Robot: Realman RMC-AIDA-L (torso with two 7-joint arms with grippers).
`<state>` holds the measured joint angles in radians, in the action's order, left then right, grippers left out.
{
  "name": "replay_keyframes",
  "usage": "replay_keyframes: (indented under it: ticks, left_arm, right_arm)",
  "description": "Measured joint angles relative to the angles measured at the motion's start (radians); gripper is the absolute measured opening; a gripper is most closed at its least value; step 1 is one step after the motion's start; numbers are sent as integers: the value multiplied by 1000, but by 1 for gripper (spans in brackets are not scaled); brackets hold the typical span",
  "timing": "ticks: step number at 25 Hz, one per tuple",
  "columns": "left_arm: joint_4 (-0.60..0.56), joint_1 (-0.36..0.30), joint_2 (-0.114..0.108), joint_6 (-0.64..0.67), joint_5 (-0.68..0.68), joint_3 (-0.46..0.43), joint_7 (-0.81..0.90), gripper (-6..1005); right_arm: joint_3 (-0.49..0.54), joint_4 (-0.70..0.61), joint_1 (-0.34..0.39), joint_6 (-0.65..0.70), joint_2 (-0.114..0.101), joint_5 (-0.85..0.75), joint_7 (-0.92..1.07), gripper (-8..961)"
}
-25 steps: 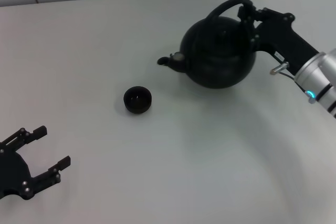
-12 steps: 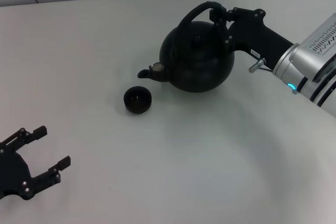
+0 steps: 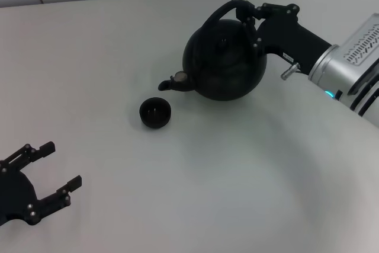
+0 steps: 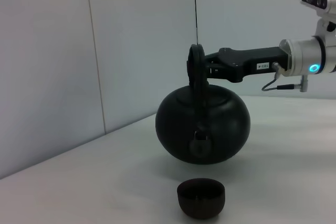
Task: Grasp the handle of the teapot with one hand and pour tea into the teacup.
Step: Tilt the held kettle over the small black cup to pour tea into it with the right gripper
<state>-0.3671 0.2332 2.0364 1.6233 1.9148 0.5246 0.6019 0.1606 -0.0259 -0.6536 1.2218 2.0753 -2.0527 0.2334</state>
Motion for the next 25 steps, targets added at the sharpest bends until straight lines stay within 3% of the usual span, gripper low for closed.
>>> replay_keyframes:
  ticks: [25]
  left_arm:
    - [1, 6, 7, -10, 0, -11, 2, 798]
  right_arm:
    - [-41, -47, -36, 51, 3, -1, -176, 81]
